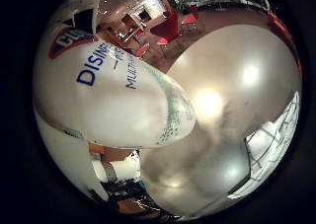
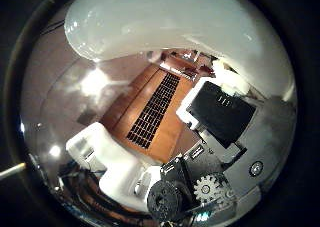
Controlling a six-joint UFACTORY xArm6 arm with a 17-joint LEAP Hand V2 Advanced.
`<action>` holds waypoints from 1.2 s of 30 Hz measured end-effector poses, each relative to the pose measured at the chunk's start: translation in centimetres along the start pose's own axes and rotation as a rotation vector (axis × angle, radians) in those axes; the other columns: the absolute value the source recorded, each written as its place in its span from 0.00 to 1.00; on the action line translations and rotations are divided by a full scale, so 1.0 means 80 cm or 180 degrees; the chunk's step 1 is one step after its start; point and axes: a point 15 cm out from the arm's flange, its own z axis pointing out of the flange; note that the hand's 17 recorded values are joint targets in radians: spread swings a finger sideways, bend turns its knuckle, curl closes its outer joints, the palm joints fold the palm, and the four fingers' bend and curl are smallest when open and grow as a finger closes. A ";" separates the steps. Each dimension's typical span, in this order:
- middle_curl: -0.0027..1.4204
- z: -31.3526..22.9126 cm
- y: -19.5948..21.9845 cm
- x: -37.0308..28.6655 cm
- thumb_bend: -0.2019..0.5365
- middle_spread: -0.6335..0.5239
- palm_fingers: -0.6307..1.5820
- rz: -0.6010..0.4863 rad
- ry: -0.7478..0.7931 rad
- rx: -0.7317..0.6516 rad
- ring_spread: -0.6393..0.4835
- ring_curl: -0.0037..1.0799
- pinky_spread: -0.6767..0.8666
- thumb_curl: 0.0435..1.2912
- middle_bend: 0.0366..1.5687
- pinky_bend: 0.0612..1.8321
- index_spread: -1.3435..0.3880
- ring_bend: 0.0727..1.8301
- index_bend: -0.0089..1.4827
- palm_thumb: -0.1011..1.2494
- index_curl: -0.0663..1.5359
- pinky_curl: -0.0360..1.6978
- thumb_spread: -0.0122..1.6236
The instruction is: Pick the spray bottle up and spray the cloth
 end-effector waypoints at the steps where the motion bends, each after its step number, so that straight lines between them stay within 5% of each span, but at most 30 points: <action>1: 0.45 0.001 0.006 0.008 0.24 0.46 0.83 0.0047 0.0003 -0.0003 0.43 0.51 0.27 0.69 0.85 0.56 0.65 0.79 0.74 0.82 0.52 0.64 0.34; 15: 0.45 -0.004 0.030 0.049 0.23 0.46 0.82 0.0282 -0.0007 -0.0029 0.43 0.51 0.27 0.69 0.84 0.56 0.65 0.78 0.72 0.78 0.52 0.62 0.34; 22: 0.42 -0.006 0.032 0.052 0.22 0.44 0.75 0.0283 0.0004 -0.0050 0.38 0.47 0.22 0.66 0.76 0.57 0.62 0.69 0.54 0.73 0.51 0.54 0.32; 28: 0.41 -0.005 0.038 0.052 0.23 0.40 0.47 0.0249 0.0017 -0.0118 0.33 0.49 0.18 0.60 0.60 0.55 0.58 0.66 0.36 0.74 0.50 0.52 0.38; 36: 0.36 -0.009 0.034 0.044 0.24 0.47 0.29 0.0204 0.0027 -0.0118 0.44 0.41 0.49 0.50 0.44 0.33 0.56 0.51 0.31 0.69 0.42 0.45 0.61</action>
